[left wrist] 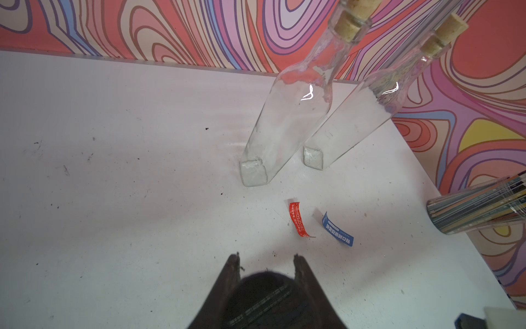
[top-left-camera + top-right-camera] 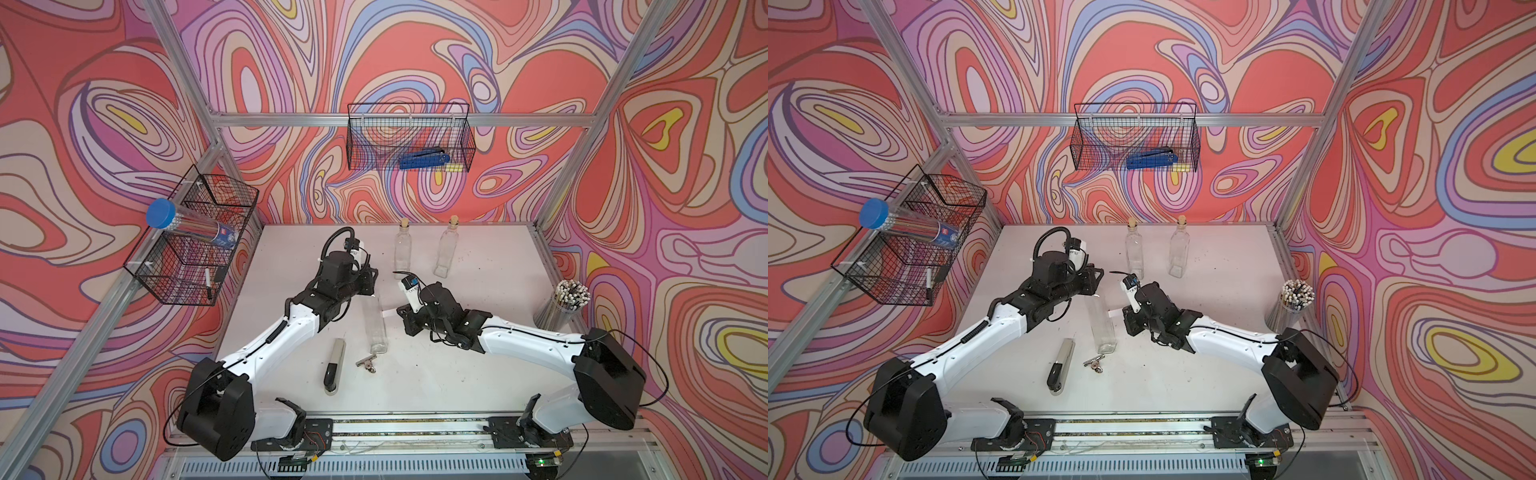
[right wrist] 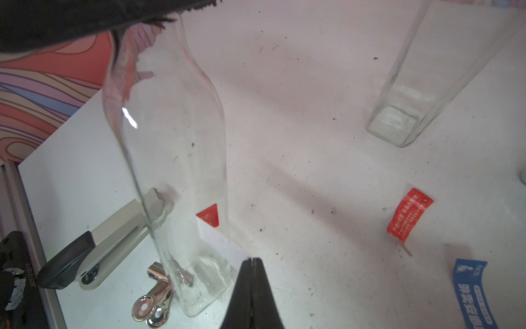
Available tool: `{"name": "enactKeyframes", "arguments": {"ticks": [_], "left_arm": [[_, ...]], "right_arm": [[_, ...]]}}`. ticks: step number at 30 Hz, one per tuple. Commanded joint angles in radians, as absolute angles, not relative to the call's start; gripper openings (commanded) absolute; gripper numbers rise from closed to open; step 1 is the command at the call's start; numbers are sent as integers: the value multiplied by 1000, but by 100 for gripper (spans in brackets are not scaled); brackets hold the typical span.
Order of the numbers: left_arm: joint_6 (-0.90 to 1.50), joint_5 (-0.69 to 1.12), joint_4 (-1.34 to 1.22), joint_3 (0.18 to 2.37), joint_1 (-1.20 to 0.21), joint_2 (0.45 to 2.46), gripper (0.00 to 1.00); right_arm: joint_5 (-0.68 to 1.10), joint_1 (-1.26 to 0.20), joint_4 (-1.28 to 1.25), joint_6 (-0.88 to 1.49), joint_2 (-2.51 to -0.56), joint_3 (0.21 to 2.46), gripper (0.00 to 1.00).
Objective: Remove the label from the bottle
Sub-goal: Tear open the label from the bottle.
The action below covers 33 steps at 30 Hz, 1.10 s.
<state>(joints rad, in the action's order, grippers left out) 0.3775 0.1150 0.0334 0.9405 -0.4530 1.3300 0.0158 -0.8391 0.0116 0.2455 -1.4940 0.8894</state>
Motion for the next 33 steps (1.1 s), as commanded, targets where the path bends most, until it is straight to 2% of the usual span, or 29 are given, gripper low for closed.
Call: {"name": "enactKeyframes", "arguments": {"ticks": [1, 33], "left_arm": [[324, 93, 57, 922, -455, 1313, 0], [321, 92, 57, 929, -455, 1316, 0]], "right_arm": [[-23, -823, 24, 243, -1470, 870, 0], [-22, -807, 24, 235, -1473, 868, 0]]}}
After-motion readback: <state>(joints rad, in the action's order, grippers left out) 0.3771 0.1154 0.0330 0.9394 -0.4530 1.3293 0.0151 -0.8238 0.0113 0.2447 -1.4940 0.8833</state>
